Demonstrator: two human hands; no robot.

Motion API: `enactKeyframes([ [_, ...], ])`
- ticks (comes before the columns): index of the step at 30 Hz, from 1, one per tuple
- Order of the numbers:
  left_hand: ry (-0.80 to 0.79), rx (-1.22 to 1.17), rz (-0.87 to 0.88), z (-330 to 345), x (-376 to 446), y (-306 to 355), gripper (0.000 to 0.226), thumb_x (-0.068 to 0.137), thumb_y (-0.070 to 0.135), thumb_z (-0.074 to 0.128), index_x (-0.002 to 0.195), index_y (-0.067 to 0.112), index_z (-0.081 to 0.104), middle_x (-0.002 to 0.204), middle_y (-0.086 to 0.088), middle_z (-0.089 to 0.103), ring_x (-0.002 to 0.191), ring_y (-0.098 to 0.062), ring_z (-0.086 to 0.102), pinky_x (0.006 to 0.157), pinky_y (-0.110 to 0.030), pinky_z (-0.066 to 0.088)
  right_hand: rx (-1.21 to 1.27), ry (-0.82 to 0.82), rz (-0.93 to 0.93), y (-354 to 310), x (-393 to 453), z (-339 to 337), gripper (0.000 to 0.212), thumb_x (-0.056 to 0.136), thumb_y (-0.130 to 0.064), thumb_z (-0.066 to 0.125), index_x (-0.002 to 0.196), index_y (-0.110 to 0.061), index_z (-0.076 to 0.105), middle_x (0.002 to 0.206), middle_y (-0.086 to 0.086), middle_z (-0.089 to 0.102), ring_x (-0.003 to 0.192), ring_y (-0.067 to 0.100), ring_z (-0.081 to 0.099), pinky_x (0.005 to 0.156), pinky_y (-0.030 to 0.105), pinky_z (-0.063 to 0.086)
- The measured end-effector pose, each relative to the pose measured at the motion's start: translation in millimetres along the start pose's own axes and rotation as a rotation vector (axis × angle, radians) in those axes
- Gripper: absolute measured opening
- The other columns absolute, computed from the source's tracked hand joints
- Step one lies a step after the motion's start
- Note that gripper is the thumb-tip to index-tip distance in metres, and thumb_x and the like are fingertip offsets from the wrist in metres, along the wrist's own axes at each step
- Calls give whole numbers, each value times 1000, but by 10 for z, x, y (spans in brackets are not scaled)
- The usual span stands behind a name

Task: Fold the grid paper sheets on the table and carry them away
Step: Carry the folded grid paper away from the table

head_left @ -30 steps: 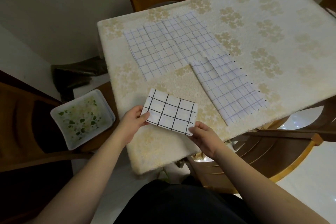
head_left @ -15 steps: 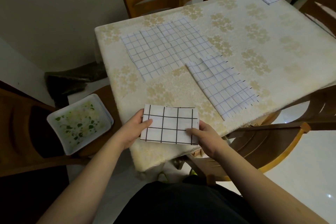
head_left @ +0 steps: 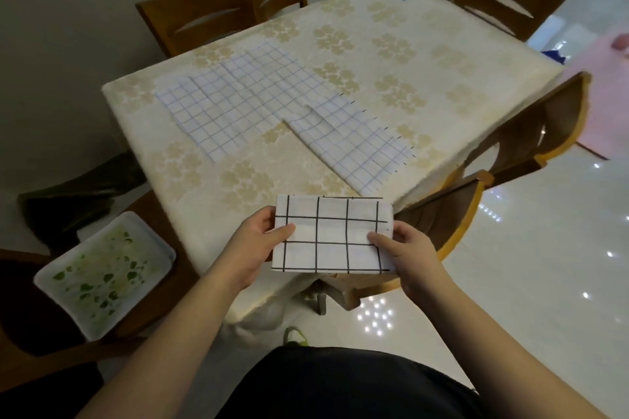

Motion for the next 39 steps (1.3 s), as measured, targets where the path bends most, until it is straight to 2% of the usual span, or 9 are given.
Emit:
enactKeyframes([
  [4, -6, 52, 0, 569, -126, 71, 12, 96, 10, 58, 107, 12, 64, 103, -5, 73, 87, -19, 71, 60, -29, 57, 99, 102, -45, -22, -267, -589, 14, 89, -10, 67, 103, -10, 69, 99, 11, 74, 96, 30, 70, 86, 43, 59],
  [7, -40, 97, 0, 1107, -235, 79, 14, 96, 11, 58, 107, 6, 63, 100, -11, 71, 82, -20, 68, 58, -29, 58, 154, 165, -58, 64, -507, -1129, 13, 92, -10, 64, 102, -9, 71, 98, 11, 76, 98, 33, 70, 90, 47, 57],
  [11, -128, 127, -2, 1901, -434, -14, 6, 94, 9, 60, 99, 9, 63, 93, -4, 72, 68, -13, 67, 48, -24, 52, 193, 269, -45, 247, -840, -1926, 10, 92, -12, 63, 96, -9, 72, 93, 11, 76, 88, 28, 72, 85, 47, 57],
  [15, -273, 208, -10, 2671, -600, -155, 14, 95, 9, 59, 108, 4, 62, 98, -13, 71, 66, -11, 67, 47, -20, 48, 272, 380, -26, 501, -1136, -2657, 12, 92, -10, 63, 98, -4, 71, 98, 18, 74, 82, 25, 71, 75, 39, 57],
  [18, -332, 271, 1, 3122, -652, -214, 19, 92, 15, 63, 111, 11, 60, 104, -17, 71, 80, -17, 68, 58, -26, 53, 348, 443, -22, 640, -1321, -3058, 15, 92, -9, 63, 102, 0, 68, 101, 23, 72, 84, 28, 69, 74, 37, 55],
  [23, -435, 301, 9, 3675, -677, -280, 25, 90, 15, 67, 114, 16, 61, 97, -8, 74, 82, -19, 71, 65, -28, 53, 455, 522, -35, 745, -1471, -3471, 14, 93, -9, 61, 103, -1, 66, 102, 19, 73, 85, 27, 70, 78, 39, 55],
  [27, -466, 294, -18, 3960, -563, -327, 33, 86, 9, 71, 117, 13, 61, 102, -8, 74, 93, -24, 72, 76, -31, 56, 501, 540, -41, 762, -1444, -3683, 16, 94, -10, 60, 106, -2, 67, 101, 15, 75, 91, 27, 72, 79, 38, 55],
  [32, -495, 300, -37, 4301, -264, -321, 33, 86, 11, 71, 118, 15, 62, 103, -11, 73, 90, -24, 72, 70, -30, 55, 512, 576, -30, 723, -1240, -3942, 17, 94, -10, 60, 108, -2, 66, 101, 13, 75, 87, 23, 73, 69, 32, 58],
  [39, -472, 264, -100, 4845, 451, -271, 21, 94, 17, 62, 115, 15, 61, 98, -4, 75, 77, -13, 70, 51, -21, 50, 482, 651, -28, 390, -569, -4343, 13, 95, -11, 58, 104, -6, 67, 97, 12, 75, 83, 21, 71, 73, 33, 57],
])
Point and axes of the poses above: each hand's wrist, its own x-axis towards the middle knuckle, its own z-axis out of the palm, y = z × x, the point moved 3 cm from there along x, towards the middle knuckle
